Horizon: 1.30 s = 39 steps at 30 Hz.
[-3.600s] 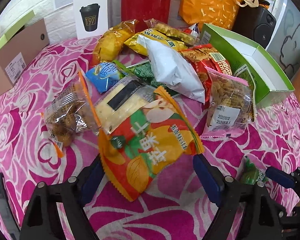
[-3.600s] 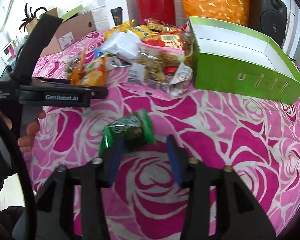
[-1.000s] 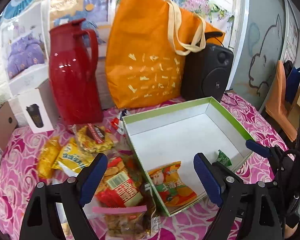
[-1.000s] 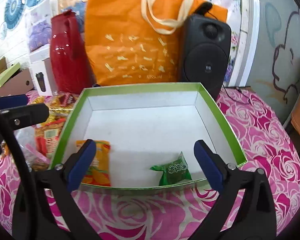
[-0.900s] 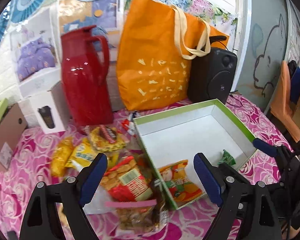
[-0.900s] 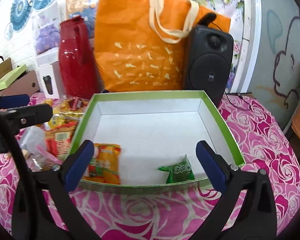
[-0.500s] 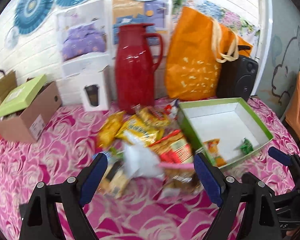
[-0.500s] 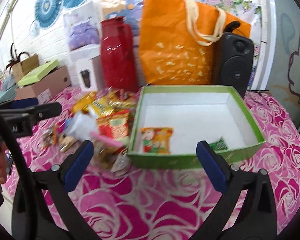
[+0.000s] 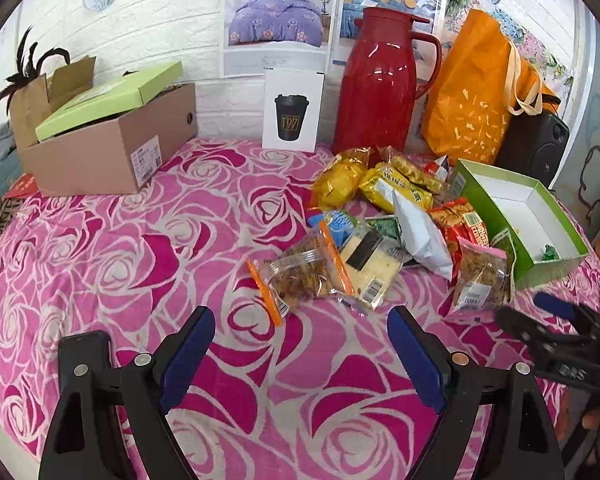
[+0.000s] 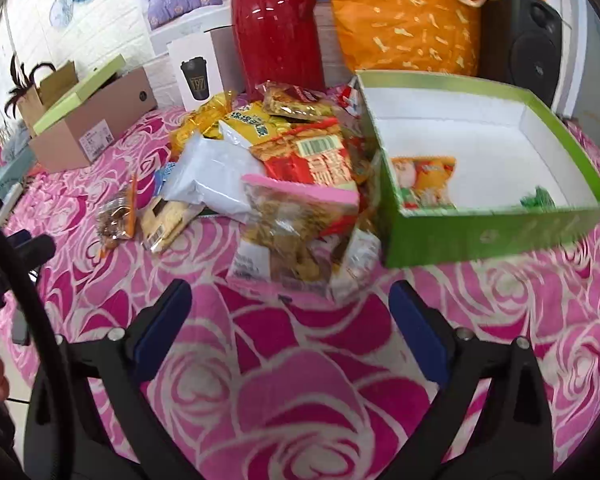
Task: Organize snacks
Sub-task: 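Release the cracker bag in the box with the left gripper and return both tools to the pile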
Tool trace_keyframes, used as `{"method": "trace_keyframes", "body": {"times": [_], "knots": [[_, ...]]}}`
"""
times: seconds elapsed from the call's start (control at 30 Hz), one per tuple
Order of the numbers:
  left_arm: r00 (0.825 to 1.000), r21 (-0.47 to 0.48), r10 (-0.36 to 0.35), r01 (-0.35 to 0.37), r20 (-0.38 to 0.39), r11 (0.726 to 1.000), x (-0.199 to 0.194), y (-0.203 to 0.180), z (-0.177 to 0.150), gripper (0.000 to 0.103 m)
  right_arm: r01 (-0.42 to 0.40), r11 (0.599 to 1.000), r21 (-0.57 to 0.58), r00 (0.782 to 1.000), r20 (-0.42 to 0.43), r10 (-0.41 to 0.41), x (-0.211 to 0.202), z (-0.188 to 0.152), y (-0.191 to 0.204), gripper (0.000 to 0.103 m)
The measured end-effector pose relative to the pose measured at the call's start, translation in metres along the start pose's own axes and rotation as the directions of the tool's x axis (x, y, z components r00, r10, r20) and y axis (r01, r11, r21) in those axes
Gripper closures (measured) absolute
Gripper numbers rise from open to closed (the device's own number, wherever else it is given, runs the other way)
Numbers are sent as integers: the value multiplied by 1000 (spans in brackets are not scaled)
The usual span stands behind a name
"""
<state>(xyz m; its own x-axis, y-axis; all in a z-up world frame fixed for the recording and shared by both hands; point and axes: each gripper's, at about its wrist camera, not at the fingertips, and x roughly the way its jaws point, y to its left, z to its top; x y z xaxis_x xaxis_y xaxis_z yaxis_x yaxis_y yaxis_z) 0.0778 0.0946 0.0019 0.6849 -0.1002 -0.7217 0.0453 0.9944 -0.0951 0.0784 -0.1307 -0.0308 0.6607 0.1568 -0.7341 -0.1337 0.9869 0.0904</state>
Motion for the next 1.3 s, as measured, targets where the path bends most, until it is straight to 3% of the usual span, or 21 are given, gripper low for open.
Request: {"method": "trace_keyframes", "body": {"times": [0.07,0.13,0.23,0.27,0.37,0.53,0.73,0.8,0.87,1.0,1.17,1.3], "knots": [[1000,9,-11,11,-6,1000,2,0,-1,13,44,998,-34,999,13,-44,10,6,11,13],[1000,27,-24,25,-6,999,4,0,-1,13,90,995,-36,996,10,-90,22,10,13,25],[999,53,-50,50,1,997,8,-2,2,13,120,992,-39,993,0,-120,31,11,12,48],[999,56,-52,52,1,997,12,-2,4,13,83,995,-48,997,-3,-83,28,10,13,65],[999,58,-37,37,-4,998,28,1,16,13,24,998,-51,999,-23,-25,20,6,14,68],[997,93,-66,70,-40,993,61,11,41,13,-91,996,-19,994,-59,90,-2,-11,3,76],[977,101,-135,153,-163,983,94,12,47,13,-100,995,-15,993,-67,99,-8,-17,-1,72],[968,114,-163,187,-190,976,93,6,34,15,-91,995,-27,994,-63,89,-5,-16,1,61],[968,137,-176,202,-181,970,85,-1,22,15,-86,996,-23,994,-69,84,1,-15,2,54],[961,157,-232,255,-152,954,65,-6,12,18,-80,997,-4,994,-71,80,11,-11,4,54],[986,174,-154,163,-67,971,59,3,33,18,-62,997,51,997,-44,64,16,-2,1,47],[983,173,-141,161,-120,972,78,4,38,18,-52,993,105,997,-47,57,23,3,-3,46]]}}
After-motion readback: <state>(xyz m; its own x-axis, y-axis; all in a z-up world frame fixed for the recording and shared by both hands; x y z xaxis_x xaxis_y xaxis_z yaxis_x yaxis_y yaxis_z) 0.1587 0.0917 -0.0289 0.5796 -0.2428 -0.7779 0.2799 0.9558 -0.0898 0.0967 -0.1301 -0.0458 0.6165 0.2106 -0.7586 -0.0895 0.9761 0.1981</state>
